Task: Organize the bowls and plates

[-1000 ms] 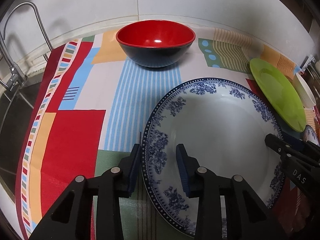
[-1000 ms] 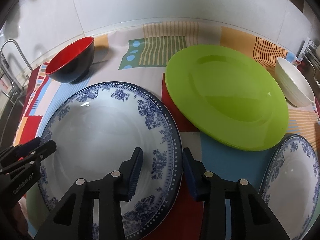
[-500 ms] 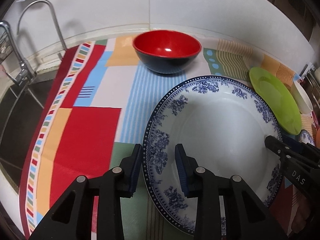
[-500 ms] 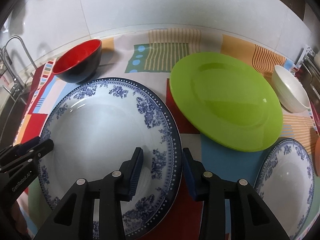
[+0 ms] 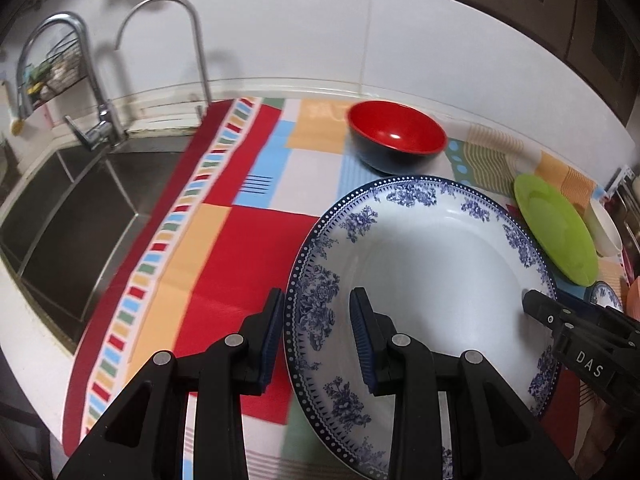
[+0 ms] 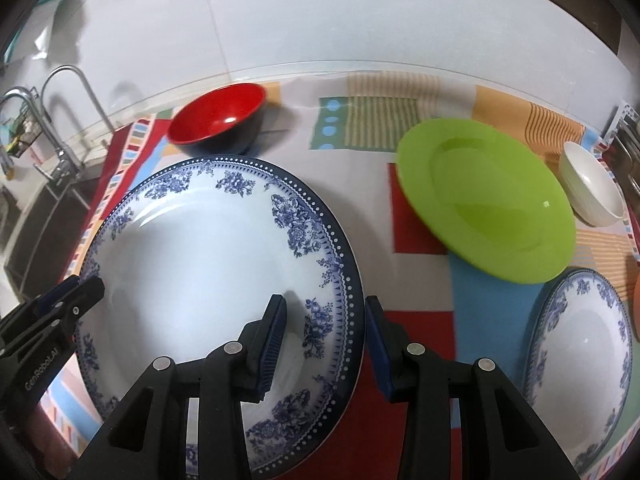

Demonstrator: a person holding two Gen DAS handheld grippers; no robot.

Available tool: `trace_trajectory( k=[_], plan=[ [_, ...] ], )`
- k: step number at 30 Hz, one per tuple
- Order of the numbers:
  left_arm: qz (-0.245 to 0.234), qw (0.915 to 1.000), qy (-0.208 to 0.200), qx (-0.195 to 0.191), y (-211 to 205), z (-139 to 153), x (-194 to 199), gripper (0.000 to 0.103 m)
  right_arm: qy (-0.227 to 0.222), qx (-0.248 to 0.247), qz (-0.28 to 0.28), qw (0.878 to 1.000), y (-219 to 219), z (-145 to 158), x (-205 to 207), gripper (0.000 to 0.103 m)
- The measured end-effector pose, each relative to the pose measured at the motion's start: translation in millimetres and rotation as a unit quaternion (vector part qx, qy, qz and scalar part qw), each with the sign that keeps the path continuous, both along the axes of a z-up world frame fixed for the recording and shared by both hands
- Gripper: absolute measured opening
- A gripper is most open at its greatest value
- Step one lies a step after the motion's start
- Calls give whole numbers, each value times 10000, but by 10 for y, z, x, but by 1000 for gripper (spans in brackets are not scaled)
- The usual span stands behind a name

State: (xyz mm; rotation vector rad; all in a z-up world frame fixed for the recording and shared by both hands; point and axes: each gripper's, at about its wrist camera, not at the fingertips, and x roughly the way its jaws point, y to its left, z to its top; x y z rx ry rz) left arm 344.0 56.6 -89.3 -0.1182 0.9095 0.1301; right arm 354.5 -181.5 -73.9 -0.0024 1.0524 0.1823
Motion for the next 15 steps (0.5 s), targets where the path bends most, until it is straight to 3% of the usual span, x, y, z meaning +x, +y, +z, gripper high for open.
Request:
trace_trajectory(
  k=[15],
  plan=[
    [186, 9993, 318, -82, 708, -187, -154, 33, 170, -71, 221, 9996, 716, -61, -130, 40]
  ],
)
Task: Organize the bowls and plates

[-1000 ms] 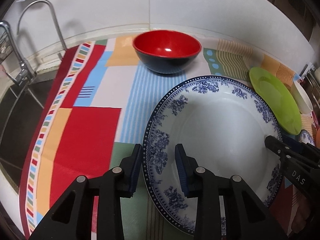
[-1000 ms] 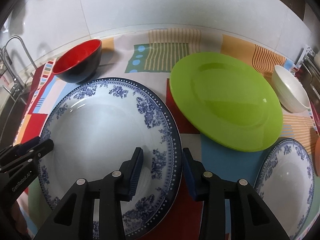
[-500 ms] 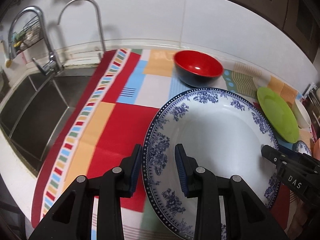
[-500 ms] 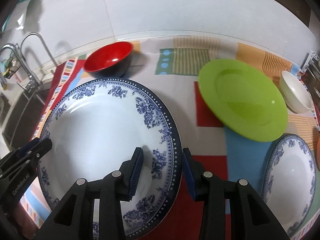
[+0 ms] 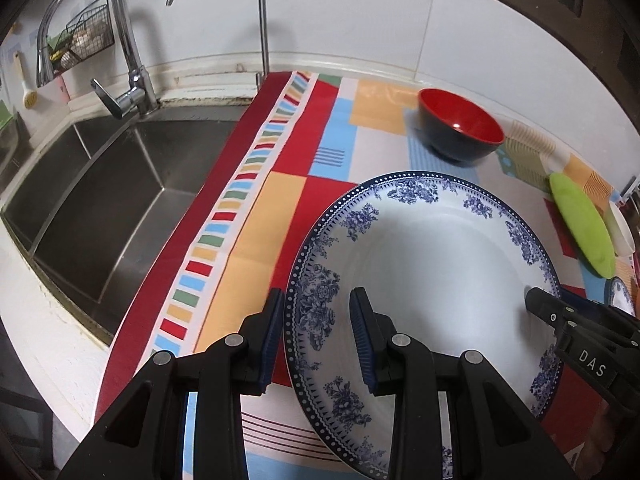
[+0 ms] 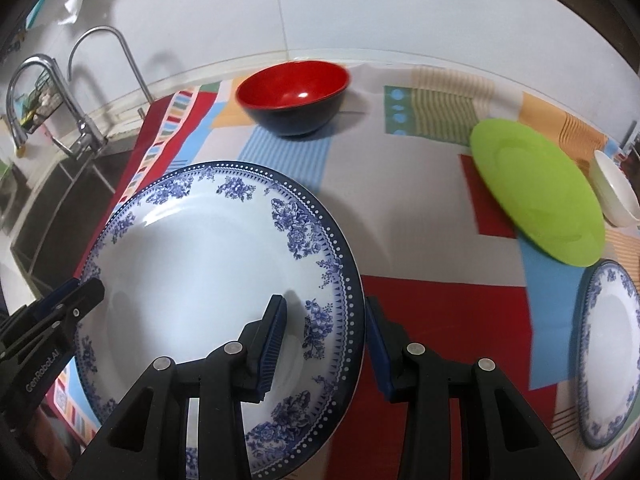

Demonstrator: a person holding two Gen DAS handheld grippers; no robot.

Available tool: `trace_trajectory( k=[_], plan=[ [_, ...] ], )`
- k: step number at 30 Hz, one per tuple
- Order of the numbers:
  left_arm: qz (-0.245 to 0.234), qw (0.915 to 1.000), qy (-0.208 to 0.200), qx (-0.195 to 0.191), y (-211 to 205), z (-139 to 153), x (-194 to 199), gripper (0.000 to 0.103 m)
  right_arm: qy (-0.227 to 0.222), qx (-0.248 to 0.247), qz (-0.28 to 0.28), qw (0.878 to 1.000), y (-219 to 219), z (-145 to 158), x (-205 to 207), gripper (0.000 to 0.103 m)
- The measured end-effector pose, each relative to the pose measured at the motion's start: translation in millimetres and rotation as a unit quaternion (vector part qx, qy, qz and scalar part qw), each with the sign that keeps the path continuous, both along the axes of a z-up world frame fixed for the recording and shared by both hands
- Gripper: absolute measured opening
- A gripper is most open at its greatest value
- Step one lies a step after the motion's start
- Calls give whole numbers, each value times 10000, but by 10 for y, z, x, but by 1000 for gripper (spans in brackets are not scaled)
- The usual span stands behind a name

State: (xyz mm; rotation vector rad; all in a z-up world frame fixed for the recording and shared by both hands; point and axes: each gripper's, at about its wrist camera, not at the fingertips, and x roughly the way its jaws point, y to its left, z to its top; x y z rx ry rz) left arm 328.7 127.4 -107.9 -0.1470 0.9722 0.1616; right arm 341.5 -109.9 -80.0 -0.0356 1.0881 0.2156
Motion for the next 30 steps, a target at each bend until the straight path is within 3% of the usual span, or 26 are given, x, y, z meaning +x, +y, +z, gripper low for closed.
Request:
trace_trajectory(
  k=[12, 30],
  plan=[
    [-245, 9993, 262, -85, 145, -215, 144, 33, 188, -198, -143, 9995, 211, -160, 73, 40],
    [-595, 9972, 444, -28, 152, -282, 178, 34, 318, -314, -468, 9979, 270, -257, 79, 41]
  ],
)
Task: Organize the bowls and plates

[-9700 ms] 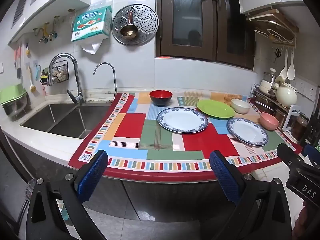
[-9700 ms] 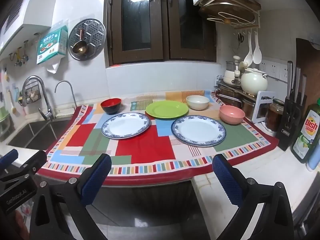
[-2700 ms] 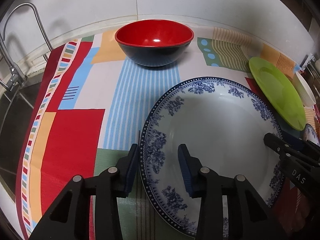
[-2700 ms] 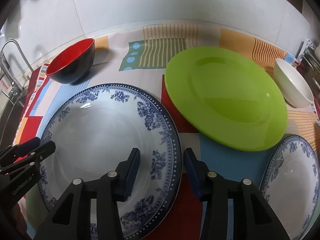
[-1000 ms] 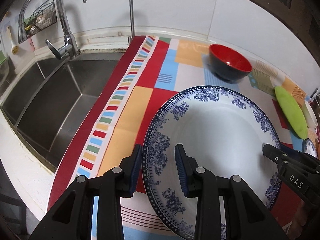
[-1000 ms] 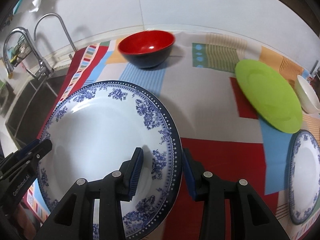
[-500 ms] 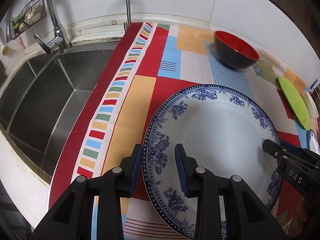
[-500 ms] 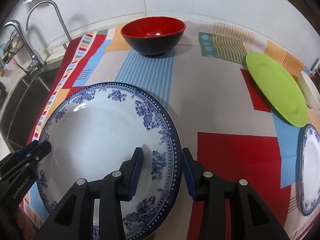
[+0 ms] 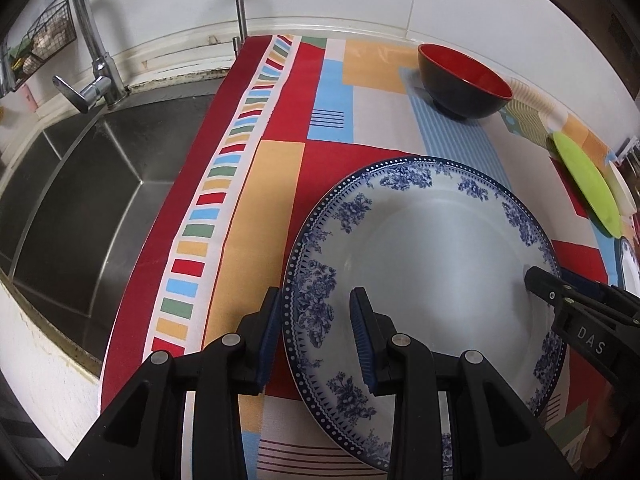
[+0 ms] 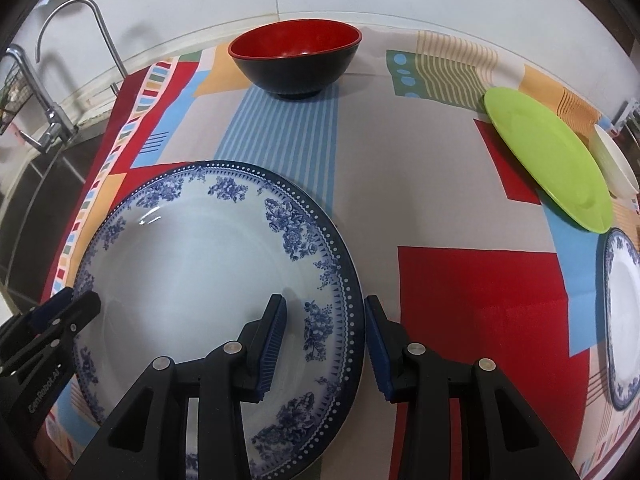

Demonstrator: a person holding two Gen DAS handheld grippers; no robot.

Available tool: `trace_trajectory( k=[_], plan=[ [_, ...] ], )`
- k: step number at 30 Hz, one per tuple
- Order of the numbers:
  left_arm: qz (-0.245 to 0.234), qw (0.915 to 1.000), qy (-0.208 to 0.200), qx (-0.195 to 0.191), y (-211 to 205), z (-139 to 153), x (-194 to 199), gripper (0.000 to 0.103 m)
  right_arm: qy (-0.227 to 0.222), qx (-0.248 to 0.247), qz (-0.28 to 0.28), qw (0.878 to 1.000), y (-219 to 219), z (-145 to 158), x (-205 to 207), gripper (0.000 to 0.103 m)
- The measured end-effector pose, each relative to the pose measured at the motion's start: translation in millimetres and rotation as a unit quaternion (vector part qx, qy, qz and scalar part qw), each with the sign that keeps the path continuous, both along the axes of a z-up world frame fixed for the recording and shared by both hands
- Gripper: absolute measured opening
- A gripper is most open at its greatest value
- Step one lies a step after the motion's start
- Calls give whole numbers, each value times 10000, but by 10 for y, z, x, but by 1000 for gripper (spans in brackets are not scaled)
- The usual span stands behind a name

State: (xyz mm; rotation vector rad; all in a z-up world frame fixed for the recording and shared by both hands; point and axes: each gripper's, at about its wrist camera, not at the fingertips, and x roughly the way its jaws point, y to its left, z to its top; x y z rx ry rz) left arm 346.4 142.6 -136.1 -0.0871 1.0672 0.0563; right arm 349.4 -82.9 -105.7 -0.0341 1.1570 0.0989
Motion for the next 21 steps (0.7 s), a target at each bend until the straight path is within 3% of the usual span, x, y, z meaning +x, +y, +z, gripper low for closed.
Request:
trace_trajectory(
  k=[5, 8, 10, 12, 16, 21],
  plan=[
    [2, 10000, -18, -19, 45, 50, -9, 37, -7, 4, -72, 10000, 0, 2, -18, 41],
    [-47, 9998, -207, 43, 45, 169, -46, 49, -97, 11, -105, 9999, -6, 55, -42, 41],
    [-135, 9993, -342, 103, 15, 251, -71, 51, -251, -7, -91, 9996, -4, 132, -91, 42],
    [-220, 9985, -476, 163, -19, 343, -99, 55, -394, -9, -67, 9992, -11, 207, -147, 51],
    [-451, 9943, -873, 401, -151, 556, -168, 65, -563, 19, -210, 9982, -95, 364, -249, 55],
    [-716, 9881, -1244, 545, -343, 787, -216, 79, -866, 44, -549, 9947, -298, 561, -383, 70]
  ],
)
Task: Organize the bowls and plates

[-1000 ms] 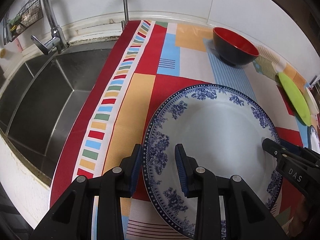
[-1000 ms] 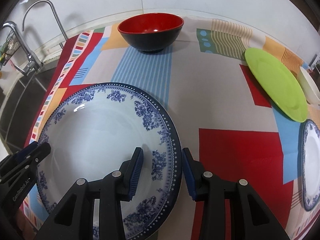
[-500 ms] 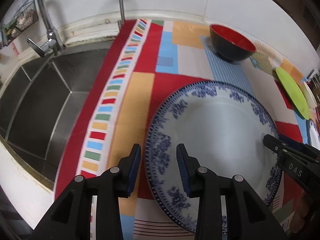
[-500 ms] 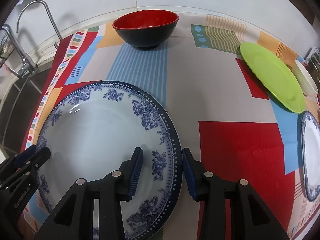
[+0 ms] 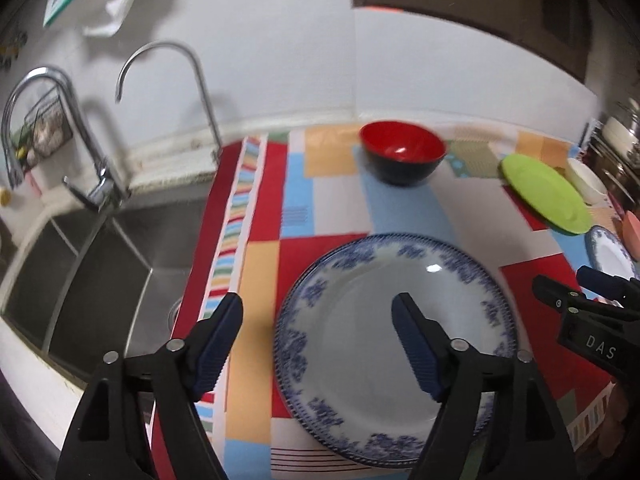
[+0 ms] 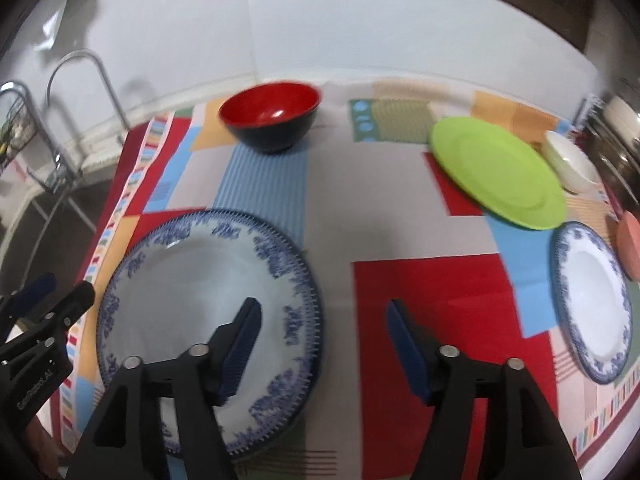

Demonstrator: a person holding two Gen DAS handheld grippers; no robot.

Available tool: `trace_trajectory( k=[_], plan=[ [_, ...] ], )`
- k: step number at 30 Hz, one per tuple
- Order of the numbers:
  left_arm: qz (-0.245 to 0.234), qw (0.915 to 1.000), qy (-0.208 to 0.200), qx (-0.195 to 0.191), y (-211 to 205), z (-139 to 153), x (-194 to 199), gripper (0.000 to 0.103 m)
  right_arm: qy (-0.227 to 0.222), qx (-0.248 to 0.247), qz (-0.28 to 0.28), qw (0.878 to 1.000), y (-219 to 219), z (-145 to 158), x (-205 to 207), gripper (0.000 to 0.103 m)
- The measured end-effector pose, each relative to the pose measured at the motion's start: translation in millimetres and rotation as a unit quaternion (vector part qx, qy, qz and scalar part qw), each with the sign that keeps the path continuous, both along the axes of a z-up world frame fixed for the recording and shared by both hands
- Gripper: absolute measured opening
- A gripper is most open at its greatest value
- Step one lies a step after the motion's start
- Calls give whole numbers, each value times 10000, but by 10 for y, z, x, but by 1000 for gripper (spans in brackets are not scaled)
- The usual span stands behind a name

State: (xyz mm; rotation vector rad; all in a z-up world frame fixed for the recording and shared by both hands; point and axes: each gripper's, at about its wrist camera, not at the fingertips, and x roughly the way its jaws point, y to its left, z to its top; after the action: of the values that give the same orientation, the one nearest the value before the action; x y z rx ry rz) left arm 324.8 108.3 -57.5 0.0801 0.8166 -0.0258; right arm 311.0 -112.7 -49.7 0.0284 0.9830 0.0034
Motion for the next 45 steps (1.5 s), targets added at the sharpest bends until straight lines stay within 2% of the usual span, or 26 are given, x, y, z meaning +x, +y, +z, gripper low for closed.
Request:
trace_trajectory(
  k=[6, 19, 27, 34, 45],
  plan=[
    [-287, 9994, -183, -54, -302, 182, -29, 86, -307, -56, -325, 9990, -279, 229, -157, 78],
    [-708, 9961, -530, -19, -1168, 405, -159, 95, -637, -125, -745, 9951, -1120, 503, -438, 82],
    [-961, 9935, -607, 7, -1674, 467, -168, 96, -832, -163, -1010, 9913, -1621, 619, -517, 82],
    [-1252, 9894, -726, 102, -2144, 510, -148, 96, -855, -256, -1324, 9872, -2062, 662, -547, 82],
    [-1659, 9837, -684, 125, -2793, 467, -39, 96, -855, -494, -1702, 9805, -2708, 653, -573, 82]
  ],
)
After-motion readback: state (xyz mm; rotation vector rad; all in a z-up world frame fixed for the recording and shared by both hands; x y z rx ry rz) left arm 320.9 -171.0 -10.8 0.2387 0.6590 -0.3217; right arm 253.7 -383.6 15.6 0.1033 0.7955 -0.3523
